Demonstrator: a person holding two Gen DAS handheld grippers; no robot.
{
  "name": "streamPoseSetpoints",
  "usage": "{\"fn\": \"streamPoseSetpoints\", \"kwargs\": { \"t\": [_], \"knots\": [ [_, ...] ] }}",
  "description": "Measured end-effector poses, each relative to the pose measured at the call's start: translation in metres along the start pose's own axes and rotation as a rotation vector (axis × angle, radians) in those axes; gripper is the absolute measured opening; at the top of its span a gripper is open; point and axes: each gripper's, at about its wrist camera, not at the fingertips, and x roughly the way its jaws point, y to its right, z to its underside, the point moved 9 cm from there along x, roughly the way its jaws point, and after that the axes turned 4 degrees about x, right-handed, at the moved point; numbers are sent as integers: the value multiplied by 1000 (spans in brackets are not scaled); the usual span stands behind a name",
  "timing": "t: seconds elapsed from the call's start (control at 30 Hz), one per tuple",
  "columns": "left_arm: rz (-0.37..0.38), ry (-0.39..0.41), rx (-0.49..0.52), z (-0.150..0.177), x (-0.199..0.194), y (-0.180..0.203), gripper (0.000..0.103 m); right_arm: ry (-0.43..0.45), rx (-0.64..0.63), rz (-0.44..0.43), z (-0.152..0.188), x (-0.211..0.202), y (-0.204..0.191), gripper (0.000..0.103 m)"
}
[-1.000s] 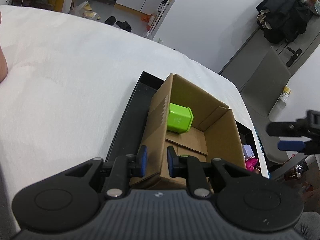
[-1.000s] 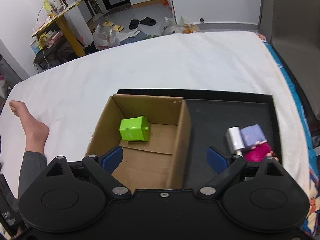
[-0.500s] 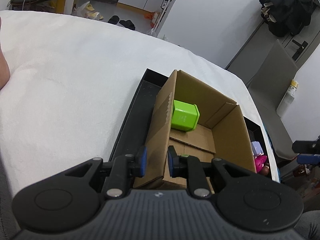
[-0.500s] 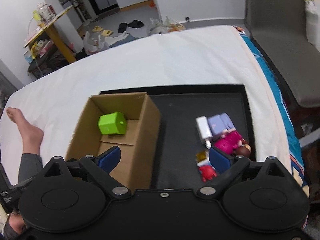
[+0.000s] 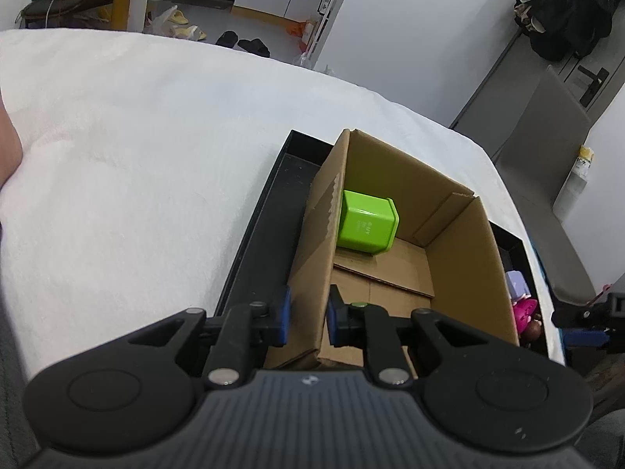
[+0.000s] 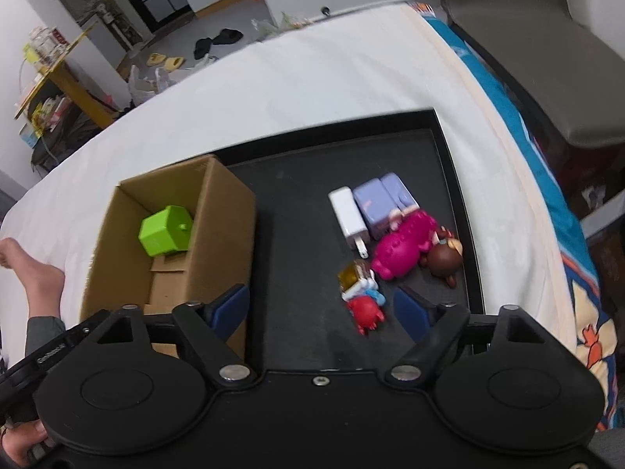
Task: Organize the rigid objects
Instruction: 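Move the right gripper back to the toys and grasp the red-and-blue figure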
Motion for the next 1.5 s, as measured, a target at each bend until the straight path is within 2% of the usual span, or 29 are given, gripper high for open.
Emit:
{"fn": "streamPoseSetpoints", "kwargs": {
  "t": [0.23, 0.37, 0.53, 0.7, 0.93, 1.13, 1.17, 1.2, 1.23, 1.27, 1.5],
  "knots": [
    [-18, 8, 7, 1, 0, 0, 16, -42, 56, 5, 11, 27, 21, 77],
    [-7, 7, -5, 0, 1, -2, 16, -53, 116, -30, 17, 36, 29, 77],
    [-19, 9, 9, 2, 2, 0, 16, -49, 128, -38, 23, 47, 36, 77],
    [-28, 8, 19, 2, 3, 1, 16, -59, 161, -34, 29, 59, 47, 71],
    [-31, 7, 19, 2, 5, 1, 16, -63, 183, -62, 27, 70, 50, 71],
    [-30, 7, 19, 2, 6, 1, 16, -35, 147, -85, 26, 70, 44, 70],
    [-30, 7, 19, 2, 7, 1, 16, -33, 140, -82, 27, 70, 43, 62],
    [-30, 7, 18, 2, 7, 2, 16, -33, 137, -84, 27, 69, 43, 45],
    [-29, 7, 18, 2, 7, 2, 16, -39, 142, -91, 28, 69, 43, 38],
    [-30, 6, 18, 2, 7, 1, 16, -44, 151, -92, 28, 70, 45, 23],
    [-20, 9, 15, 3, 6, 0, 16, -47, 163, -124, 29, 64, 40, 19]
  ]
}}
